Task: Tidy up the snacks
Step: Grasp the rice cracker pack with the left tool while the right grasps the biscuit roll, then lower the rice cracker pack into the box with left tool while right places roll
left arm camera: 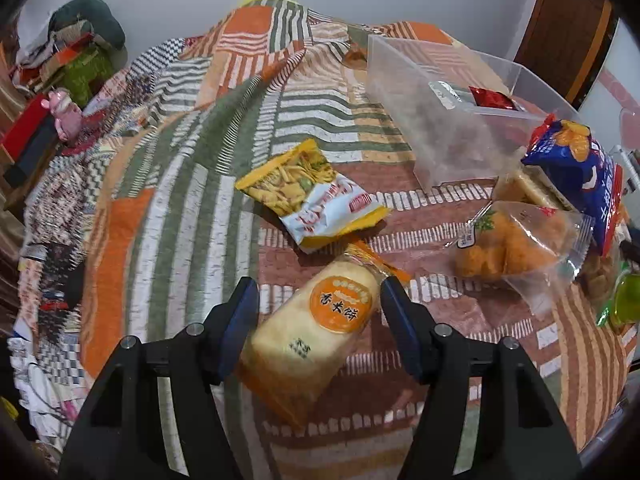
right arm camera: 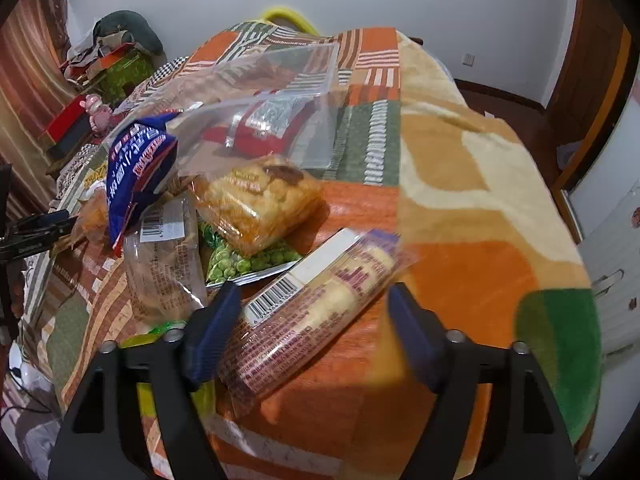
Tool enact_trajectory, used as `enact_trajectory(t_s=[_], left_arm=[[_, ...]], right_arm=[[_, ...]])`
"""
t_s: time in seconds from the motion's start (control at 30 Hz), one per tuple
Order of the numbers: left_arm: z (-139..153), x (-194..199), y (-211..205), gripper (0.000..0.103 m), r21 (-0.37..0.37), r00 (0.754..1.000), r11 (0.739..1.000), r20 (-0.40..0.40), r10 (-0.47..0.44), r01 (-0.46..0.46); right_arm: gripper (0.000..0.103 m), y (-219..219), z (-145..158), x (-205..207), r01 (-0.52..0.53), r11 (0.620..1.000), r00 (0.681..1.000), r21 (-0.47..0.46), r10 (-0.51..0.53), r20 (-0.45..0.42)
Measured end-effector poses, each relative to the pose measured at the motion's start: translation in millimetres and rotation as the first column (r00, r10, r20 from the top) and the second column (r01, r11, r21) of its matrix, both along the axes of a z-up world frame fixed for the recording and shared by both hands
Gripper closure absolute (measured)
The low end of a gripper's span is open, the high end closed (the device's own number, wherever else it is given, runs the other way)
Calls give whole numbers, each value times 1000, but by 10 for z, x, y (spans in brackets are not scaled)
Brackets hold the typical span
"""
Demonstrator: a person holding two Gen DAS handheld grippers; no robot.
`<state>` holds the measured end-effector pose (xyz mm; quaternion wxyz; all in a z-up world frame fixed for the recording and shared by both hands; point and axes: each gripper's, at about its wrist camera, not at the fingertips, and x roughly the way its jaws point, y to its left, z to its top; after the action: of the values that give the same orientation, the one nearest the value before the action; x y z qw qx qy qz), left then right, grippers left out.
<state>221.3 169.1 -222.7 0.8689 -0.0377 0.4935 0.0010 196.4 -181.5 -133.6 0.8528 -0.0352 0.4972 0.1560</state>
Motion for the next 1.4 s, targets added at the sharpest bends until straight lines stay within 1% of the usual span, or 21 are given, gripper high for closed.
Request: enact_trajectory(t_s=[0.07,0.2,0.27,0.33,0.37,0.43,0.57,0.6,0.63,0.67,0.7,0.73,0.97,1.03,1.13,1.23,1.4], left_arm=[[-36,-3,-13,39,-23,1000,1000,-4,-2,2],[-61,-71,-133,40,-29,999,999,-9,-33,33],[-78,-124,-204,41,-25,999,999,-18,-41,41],[-99,-157,-264,54,-21,999,999,-27,-44,44],[-109,-178,-286,56,-19,999,999,-28,-47,46],[-109,-213,-331,67,-8,999,999,-19,-47,47],[-87,-294,-366,68,-33,999,999,-9,-34,33],[-70,-329,-386,68,-26,1000,999,-5,-28,28],[-60,-351,-392,68,-27,1000,999,-1,-26,26],[-33,-390,-404,68,-37,1000,999,7,-25,25],[-4,-415,-404,68,-47,1000,999,15,-21,21],[20,-426,-405,68,-54,1000,998,22,-16,17],[236,-491,-426,68,-65,997,998,73,7,-2],[288,-503,-434,68,-68,996,998,85,13,-7],[364,-481,-463,68,-68,995,998,102,13,-6],[447,-440,-490,68,-75,993,997,121,10,-1],[663,-342,-543,68,-87,984,996,176,10,5]], right_arm=[[23,13,-24,0,1,1000,1000,-2,-1,1],[23,-35,-24,-27,-8,1000,1000,-8,8,4],[23,-57,-12,-66,-11,1000,1000,-21,11,10],[24,-108,-1,-81,-9,1000,1000,-29,9,14],[25,-143,5,-86,-5,1000,1000,-29,5,14],[25,-207,18,-92,5,1000,1000,-25,-4,11],[25,-281,45,-108,18,999,1000,-42,-17,22],[28,-290,48,-106,22,999,1000,-48,-21,23],[34,-309,39,-99,27,998,999,-60,-26,22],[37,-309,30,-82,30,997,999,-72,-29,19],[44,-313,10,-61,37,996,999,-86,-36,16],[47,-325,-15,-39,45,995,999,-87,-44,10],[48,-256,-20,83,40,996,998,-86,-37,41],[60,-228,-46,114,31,996,999,-83,-28,33],[60,-246,-39,110,39,997,998,-68,-36,43],[61,-271,33,68,48,997,997,-55,-45,62],[61,-316,280,63,59,998,991,-27,-55,124]])
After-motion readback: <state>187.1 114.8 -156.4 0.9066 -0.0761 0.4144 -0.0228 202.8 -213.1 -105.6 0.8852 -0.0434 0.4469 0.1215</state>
